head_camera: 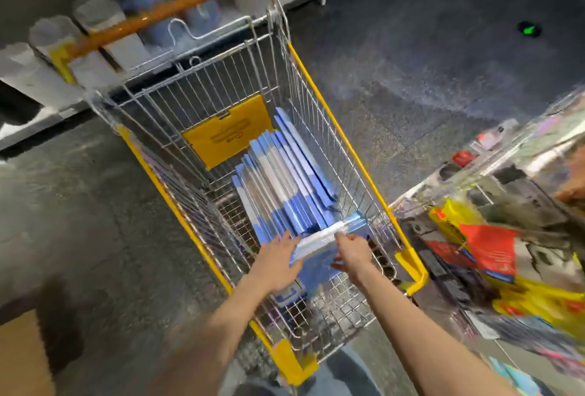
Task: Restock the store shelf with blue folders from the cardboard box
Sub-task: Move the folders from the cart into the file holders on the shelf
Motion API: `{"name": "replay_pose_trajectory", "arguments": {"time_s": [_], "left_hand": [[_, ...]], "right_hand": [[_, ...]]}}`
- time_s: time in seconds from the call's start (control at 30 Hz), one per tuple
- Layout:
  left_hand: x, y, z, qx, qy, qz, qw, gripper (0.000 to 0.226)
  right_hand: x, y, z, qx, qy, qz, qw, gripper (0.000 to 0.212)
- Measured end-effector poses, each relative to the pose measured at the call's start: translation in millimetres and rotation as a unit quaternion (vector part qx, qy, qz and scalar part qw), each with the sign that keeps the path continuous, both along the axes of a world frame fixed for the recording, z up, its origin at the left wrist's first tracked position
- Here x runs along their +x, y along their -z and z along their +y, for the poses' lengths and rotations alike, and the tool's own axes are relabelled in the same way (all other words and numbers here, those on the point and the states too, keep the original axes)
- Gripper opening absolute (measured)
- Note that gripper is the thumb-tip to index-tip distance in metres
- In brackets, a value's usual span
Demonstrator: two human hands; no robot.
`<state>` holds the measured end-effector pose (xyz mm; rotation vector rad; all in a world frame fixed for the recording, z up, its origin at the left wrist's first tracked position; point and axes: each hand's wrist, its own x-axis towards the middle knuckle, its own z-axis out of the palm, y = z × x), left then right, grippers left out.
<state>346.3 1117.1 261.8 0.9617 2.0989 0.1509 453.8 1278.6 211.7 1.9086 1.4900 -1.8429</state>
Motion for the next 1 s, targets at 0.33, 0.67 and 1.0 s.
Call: {"name": "replay_pose_trajectory", "arguments": {"time_s": [0.33,0.67,1.0], "left_hand": [[0,45,-22,-0.040,0.081,-0.057,0.994,0.064],[1,46,-22,0.154,0.007,-0.081,0.985,0.044],[32,77,9,0.025,0.060,-0.233,0.970,0.052]], "right_hand": [[16,135,-15,0.021,0.031,-0.058,0.998,0.127],[2,18,-39,0.006,0.109,-0.007,0.994,0.023],[64,18,-51,-0.016,0.165,0.034,0.985,0.018]]}}
